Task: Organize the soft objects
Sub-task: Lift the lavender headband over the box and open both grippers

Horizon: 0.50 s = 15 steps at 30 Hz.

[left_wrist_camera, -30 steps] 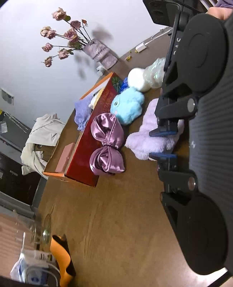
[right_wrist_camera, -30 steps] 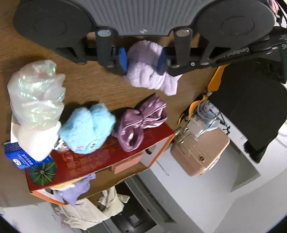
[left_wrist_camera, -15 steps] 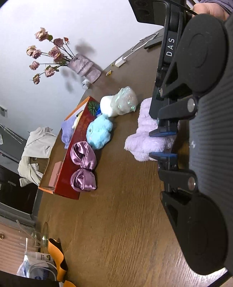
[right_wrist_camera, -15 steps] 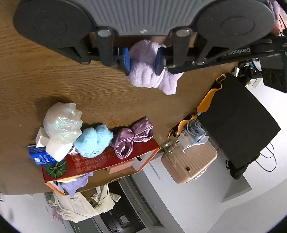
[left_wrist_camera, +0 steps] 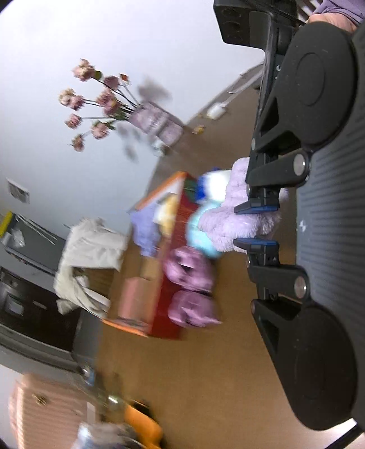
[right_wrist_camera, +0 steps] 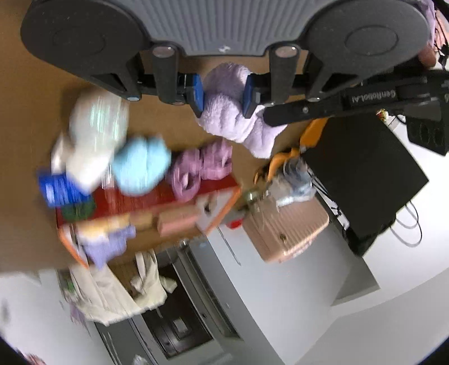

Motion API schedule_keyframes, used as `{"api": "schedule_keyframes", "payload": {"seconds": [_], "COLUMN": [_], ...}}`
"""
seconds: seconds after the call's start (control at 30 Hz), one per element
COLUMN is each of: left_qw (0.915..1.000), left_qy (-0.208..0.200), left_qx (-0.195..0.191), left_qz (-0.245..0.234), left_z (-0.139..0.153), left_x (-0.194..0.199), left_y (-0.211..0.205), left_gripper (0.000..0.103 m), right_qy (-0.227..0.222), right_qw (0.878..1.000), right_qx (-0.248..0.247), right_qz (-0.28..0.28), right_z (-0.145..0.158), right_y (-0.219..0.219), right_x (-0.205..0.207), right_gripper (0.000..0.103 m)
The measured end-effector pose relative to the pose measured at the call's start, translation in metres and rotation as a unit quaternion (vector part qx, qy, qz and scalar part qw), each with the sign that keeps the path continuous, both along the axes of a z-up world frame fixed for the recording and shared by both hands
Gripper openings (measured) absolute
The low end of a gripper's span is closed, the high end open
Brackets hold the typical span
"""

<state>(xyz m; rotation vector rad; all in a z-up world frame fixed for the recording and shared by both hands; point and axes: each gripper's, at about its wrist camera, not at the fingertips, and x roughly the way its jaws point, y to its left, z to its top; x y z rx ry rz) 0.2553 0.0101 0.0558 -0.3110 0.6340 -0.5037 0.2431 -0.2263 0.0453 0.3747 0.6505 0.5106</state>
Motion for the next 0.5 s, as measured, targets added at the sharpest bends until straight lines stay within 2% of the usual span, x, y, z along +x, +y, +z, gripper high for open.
{"api": "schedule_keyframes", "payload": {"seconds": [0.13,0.27,0.37,0.5], "left_qw": [1.0,0.9996,0.9978,0.9918], "left_qy": [-0.007,0.013,0.055,0.106], "left_qx": [0.004,0.023,0.034,0.058], "left_qz": [-0.005,0.006,0.019,0.04], "left_z": [0.03,0.046,0.036,0.002], "left_x": [0.079,0.182,0.257,0.332], "left_y": [-0.016,-0.042,-0.058,-0.073], "left_gripper": [0.017,0.017,0.017,0.017], "right_qy": [-0.035,-0.02,0.019,0.086], "right_qw": [0.999,0.998,0.996,0.99], "right_qx": [-0.034,-0.062,-0.09,-0.105], "right_qz": [0.005,-0.003,-0.015,-0.039], "right_z": [0.04,0.065,0.06,0.024], "right_y": [-0.008,-0.016,-0.016,-0.016], "right_x": [0.067,0.174,0.259,0.344], "right_gripper": [0.028,0.027,0.027,0.027]}}
